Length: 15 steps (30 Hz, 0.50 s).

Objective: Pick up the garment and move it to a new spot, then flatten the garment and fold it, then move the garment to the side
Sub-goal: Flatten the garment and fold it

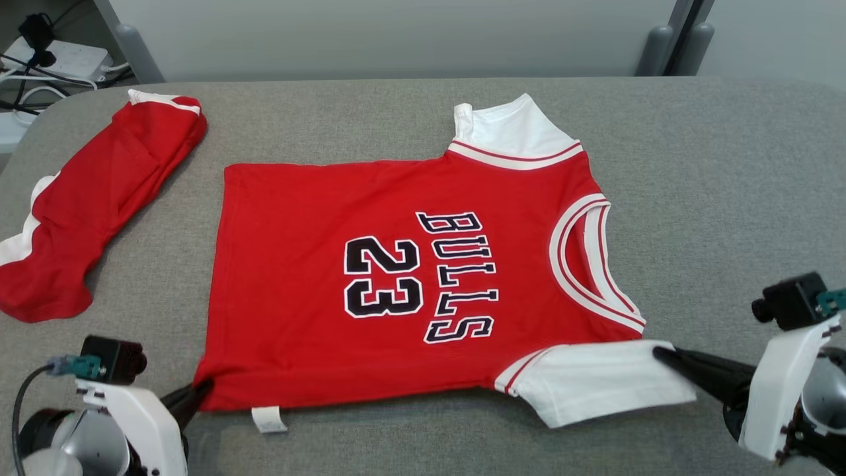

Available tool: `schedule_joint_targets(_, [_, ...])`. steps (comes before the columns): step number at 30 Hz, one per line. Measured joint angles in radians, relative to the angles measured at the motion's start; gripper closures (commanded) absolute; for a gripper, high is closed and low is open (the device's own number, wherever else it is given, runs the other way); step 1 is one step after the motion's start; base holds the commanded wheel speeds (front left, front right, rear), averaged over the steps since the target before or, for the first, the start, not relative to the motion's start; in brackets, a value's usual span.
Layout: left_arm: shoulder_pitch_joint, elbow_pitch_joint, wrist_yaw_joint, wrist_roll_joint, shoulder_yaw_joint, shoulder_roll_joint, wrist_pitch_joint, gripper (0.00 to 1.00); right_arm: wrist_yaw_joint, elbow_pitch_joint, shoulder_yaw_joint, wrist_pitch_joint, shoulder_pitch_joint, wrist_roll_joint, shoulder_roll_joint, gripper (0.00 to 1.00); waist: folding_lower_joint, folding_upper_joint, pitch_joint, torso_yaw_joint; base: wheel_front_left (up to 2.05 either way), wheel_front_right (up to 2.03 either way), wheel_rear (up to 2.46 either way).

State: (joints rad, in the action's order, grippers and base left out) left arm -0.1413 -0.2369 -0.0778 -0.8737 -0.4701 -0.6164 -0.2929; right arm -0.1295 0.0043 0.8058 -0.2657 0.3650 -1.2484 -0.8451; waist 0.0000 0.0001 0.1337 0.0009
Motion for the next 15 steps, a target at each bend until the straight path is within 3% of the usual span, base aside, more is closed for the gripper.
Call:
schedule_joint_targets(8, [-0.141, 0.014, 0.000, 0.002, -0.034, 0.000, -0.130, 1.00, 0.000, 0.127, -0.025, -0.024, 0.133, 0.045, 0.105, 1.00, 0.0000, 0.0000, 0.048, 0.016, 0.00, 0.00, 0.00])
schedule_joint_targets(15, [-0.237, -0.050, 0.000, 0.003, -0.057, 0.034, -0.179, 1.00, 0.000, 0.254, -0.019, -0.021, 0.260, 0.090, 0.188, 1.00, 0.0000, 0.0000, 0.095, 0.029, 0.00, 0.00, 0.00])
